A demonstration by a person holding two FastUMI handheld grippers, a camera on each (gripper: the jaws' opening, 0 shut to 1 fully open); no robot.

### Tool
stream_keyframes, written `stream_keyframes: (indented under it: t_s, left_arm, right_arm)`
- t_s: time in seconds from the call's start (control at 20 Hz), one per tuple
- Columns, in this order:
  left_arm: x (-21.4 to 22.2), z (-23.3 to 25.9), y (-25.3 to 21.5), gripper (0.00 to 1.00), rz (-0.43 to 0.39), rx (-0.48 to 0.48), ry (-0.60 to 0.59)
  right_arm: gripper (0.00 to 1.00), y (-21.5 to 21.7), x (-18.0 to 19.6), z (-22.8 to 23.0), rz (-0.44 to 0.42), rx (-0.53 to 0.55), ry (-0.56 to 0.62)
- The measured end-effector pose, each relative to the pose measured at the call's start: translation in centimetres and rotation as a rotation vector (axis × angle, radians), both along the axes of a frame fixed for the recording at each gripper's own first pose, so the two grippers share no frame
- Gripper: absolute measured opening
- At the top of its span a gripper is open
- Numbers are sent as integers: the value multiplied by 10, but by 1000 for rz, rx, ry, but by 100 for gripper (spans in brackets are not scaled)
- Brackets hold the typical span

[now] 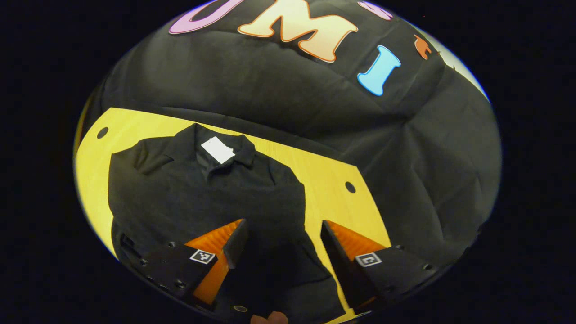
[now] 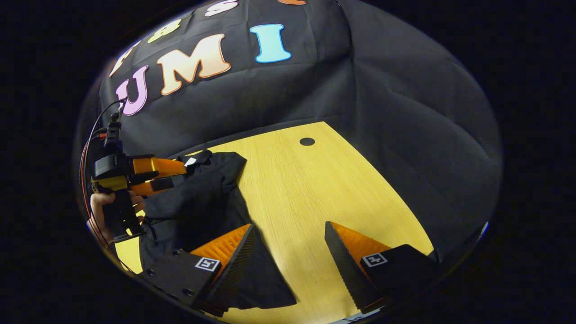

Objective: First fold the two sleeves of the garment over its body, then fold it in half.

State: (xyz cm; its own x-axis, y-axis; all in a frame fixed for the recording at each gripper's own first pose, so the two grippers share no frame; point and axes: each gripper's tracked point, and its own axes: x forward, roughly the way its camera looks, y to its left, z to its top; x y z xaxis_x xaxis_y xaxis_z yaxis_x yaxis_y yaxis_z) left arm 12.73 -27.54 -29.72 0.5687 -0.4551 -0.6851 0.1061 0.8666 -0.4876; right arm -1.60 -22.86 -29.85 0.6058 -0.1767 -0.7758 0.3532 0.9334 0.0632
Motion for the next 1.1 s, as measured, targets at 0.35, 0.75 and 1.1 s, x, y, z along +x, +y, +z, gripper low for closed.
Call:
stream_keyframes:
  t_s: [0.35,0.75,1.1]
  left_arm:
    - [-52,7,67,96,-7,73,-24]
    - [-190,-34,204,96,-1,338,126]
    - [-268,-57,258,96,98,386,286]
  right_arm:
    - [98,27,-12,-30,37,64,67]
    - [99,59,-62,-86,101,96,246]
    - [99,76,-92,-110,69,158,346]
